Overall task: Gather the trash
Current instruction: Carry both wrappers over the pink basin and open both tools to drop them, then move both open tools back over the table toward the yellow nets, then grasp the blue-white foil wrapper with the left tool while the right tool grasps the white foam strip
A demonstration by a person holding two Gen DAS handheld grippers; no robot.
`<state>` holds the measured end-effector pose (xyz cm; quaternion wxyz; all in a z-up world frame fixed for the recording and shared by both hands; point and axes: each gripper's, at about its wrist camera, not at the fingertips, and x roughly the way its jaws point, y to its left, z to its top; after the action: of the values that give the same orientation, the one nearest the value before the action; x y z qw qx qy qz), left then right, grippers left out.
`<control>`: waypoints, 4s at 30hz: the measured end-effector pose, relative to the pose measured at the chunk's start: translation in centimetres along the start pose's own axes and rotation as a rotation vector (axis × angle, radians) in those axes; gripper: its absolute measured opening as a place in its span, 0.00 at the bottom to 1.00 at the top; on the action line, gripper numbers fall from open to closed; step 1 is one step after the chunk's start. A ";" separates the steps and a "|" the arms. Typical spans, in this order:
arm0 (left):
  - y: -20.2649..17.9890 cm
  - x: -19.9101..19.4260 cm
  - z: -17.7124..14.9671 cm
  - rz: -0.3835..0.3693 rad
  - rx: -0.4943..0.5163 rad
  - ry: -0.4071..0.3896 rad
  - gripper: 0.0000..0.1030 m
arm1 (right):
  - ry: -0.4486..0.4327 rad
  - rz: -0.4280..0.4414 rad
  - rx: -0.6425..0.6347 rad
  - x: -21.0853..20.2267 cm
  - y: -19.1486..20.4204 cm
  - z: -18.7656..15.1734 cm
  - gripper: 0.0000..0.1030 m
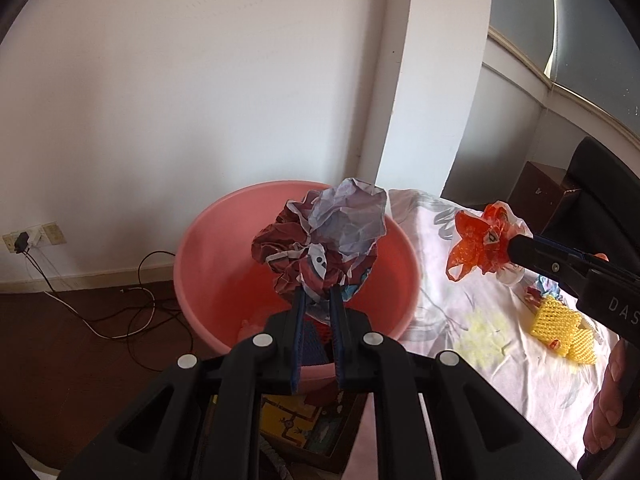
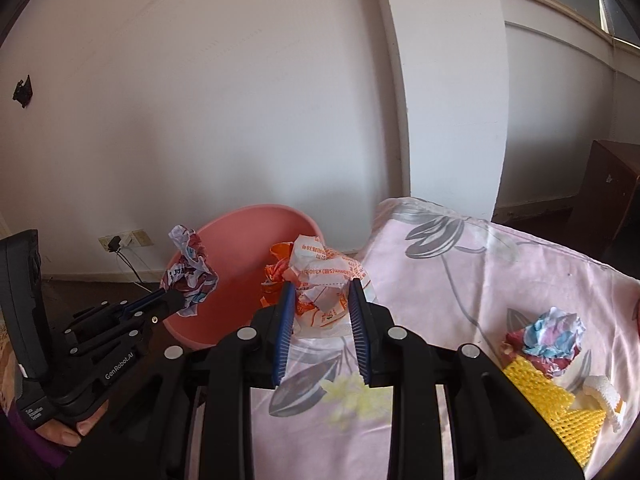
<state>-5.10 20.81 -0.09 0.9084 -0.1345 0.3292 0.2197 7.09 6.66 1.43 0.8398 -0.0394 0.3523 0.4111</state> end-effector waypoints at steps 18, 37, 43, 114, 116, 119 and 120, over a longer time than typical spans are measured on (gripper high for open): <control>3.6 3.9 -0.9 0.073 -0.040 0.077 0.12 | 0.131 0.056 -0.119 7.0 6.8 -0.4 0.27; 4.1 3.7 -1.1 0.104 -0.055 0.058 0.34 | 0.161 0.053 -0.121 7.9 7.0 -0.5 0.28; 4.4 3.0 -0.8 0.107 -0.063 0.048 0.36 | 0.159 0.072 -0.116 7.6 7.0 -0.2 0.30; -25.7 4.8 -0.4 -0.497 0.367 0.207 0.48 | 0.062 -0.321 0.242 -11.7 -16.4 -13.4 0.40; -26.8 5.5 0.2 -0.481 0.393 0.196 0.48 | 0.052 -0.327 0.252 -12.1 -16.9 -13.4 0.40; -27.7 7.3 1.0 -0.458 0.399 0.202 0.47 | 0.033 -0.334 0.266 -12.7 -17.9 -13.2 0.40; -28.0 8.1 1.3 -0.453 0.395 0.211 0.47 | 0.026 -0.335 0.273 -12.9 -18.3 -13.1 0.40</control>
<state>14.84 -0.39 -1.65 0.9036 -0.0474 0.4198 -0.0714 7.55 -18.62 -4.41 0.8893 0.0114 0.4042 0.2137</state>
